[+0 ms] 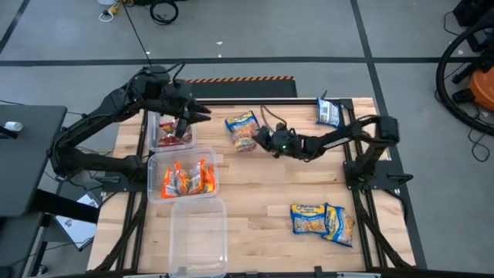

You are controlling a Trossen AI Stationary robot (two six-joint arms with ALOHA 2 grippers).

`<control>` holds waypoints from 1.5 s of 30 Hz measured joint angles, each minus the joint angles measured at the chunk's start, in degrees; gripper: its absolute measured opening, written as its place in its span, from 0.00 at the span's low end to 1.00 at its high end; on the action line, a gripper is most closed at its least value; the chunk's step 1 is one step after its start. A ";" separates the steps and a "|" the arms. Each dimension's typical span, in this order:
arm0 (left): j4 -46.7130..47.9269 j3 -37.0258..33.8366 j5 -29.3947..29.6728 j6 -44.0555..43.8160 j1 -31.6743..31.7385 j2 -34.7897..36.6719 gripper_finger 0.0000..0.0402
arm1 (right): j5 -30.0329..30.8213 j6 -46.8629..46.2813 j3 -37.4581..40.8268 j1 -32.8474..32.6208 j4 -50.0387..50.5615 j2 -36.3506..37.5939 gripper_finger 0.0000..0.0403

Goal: Sort Maruchan noodles
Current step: Put the red noodle pack into the top transparent bin

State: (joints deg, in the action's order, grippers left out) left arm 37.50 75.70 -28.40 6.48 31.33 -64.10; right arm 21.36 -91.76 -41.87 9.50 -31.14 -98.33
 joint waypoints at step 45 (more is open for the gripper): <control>-15.22 0.04 28.92 82.48 -17.90 -13.15 0.62 | -18.49 -11.56 -0.15 7.84 -1.65 21.63 0.11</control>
State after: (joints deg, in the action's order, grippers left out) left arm 22.28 75.75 0.52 88.96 13.43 -77.25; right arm 2.87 -103.33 -42.02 17.34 -32.79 -76.71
